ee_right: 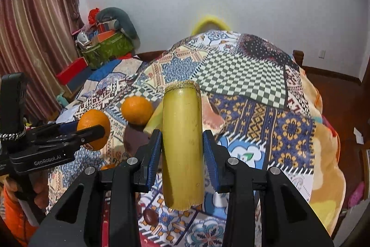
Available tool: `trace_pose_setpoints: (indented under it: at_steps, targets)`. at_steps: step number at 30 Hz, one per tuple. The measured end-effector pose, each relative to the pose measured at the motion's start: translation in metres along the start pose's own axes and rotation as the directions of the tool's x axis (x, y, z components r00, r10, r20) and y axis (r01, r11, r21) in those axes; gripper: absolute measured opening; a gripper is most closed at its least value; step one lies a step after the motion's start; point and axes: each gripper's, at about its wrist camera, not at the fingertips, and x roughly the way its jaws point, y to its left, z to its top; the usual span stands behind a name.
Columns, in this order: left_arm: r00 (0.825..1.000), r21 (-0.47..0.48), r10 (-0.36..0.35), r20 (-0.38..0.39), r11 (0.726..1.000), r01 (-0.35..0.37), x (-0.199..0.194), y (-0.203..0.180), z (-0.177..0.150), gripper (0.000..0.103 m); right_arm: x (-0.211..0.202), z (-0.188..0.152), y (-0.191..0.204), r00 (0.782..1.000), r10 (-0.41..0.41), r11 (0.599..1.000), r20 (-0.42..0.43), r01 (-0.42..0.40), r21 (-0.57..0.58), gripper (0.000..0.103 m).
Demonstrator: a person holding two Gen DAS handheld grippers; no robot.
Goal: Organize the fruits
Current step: 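Carry the orange and the corn cob over the plate with both tools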
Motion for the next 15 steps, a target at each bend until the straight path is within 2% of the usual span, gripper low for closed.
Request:
trace_pose_setpoints:
  at_steps: [7,15]
  targets:
    - [1.0,0.007,-0.011,0.008,1.0,0.011,0.01,-0.006,0.011,0.059,0.01,0.016,0.002,1.0,0.007,1.0,0.024,-0.007,-0.001,0.033]
    - [0.999,0.002,-0.012,-0.03,1.0,0.012,0.035,-0.005,0.012,0.059,0.037,0.023,-0.001,1.0,0.016,1.0,-0.004,-0.016,0.016,0.033]
